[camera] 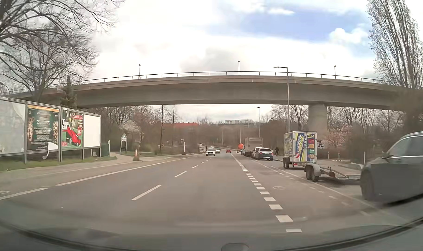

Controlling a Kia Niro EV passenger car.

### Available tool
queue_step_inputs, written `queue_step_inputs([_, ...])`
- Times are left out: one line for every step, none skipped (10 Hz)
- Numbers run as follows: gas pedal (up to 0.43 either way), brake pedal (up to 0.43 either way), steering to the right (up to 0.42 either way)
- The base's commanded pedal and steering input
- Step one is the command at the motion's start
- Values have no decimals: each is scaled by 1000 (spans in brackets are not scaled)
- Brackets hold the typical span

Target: Follow the waypoints while adhering to traffic rules and regulations

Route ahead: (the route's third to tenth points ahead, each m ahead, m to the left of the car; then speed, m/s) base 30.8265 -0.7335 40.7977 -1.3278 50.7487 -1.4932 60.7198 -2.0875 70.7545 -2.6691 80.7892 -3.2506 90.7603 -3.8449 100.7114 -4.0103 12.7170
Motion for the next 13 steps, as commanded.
queue_step_inputs([39,0,18])
queue_step_inputs([39,0,18])
queue_step_inputs([39,0,18])
queue_step_inputs([39,0,18])
queue_step_inputs([39,0,18])
queue_step_inputs([39,0,18])
queue_step_inputs([39,0,18])
queue_step_inputs([39,0,18])
queue_step_inputs([39,0,17])
queue_step_inputs([39,0,14])
queue_step_inputs([39,0,12])
queue_step_inputs([39,0,11])
queue_step_inputs([20,0,9])
